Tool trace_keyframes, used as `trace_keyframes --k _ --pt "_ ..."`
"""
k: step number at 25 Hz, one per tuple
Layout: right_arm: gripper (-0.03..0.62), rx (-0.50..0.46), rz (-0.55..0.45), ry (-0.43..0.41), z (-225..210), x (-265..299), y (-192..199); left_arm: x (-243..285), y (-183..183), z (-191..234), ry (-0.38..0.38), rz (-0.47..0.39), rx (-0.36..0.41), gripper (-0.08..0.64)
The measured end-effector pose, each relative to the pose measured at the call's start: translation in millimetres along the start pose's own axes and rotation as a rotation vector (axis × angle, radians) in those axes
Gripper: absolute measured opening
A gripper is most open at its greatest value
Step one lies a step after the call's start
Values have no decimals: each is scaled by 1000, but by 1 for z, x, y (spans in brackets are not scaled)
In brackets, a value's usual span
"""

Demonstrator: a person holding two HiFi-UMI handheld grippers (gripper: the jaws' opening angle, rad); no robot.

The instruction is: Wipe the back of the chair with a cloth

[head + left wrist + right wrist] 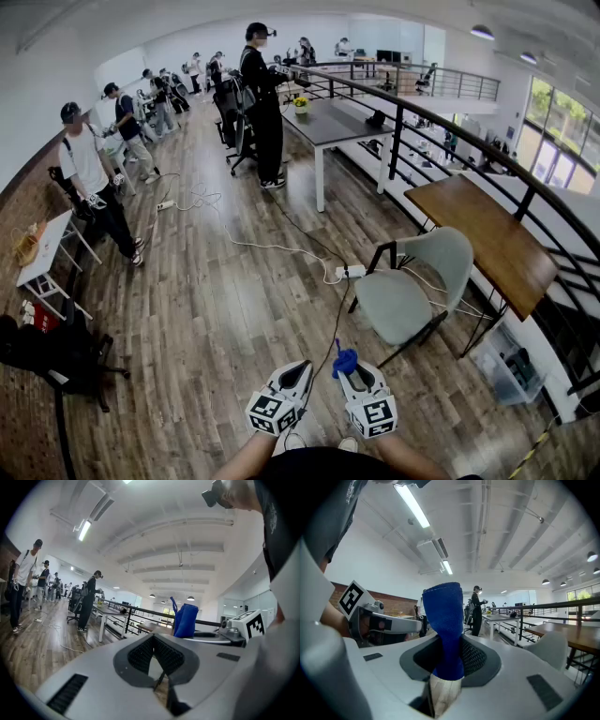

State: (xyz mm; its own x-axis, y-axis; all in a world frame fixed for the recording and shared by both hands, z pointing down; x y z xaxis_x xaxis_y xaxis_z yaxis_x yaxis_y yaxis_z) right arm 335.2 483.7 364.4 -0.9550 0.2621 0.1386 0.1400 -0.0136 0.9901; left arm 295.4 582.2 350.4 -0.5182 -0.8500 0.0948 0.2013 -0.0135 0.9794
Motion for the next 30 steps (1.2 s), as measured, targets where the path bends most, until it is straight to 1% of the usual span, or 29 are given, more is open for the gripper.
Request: trace_keyframes --k 5,12,20,26,30 --pt "110 -4 3 10 5 2 2 -5 -1 8 1 -3 14 6" --pt "110 -13 -4 29 21 23 0 -16 2 35 12 -14 4 6" --pt "110 18 -34 111 26 38 -13 -24 -6 66 45 -26 -4 6" --pt "110 24 -12 142 17 50 -12 -11 -10 83 67 -28 -24 6" --pt "110 45 -3 161 -6 58 -7 12 -11 88 78 -18 -27 6"
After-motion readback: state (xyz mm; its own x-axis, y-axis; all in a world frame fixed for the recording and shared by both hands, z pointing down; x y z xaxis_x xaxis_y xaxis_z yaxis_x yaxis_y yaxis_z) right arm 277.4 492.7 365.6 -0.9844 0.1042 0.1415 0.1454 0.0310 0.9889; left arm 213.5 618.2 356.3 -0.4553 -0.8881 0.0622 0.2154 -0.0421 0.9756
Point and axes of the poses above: the fingertips, and each gripper's own axes: x forward along the fingers, z to its left, y out of its underside, the point moved 2 cm from there along -x, backward along the fingers, and after that the axes turned 2 degrees about x, right-handed, at the moved point
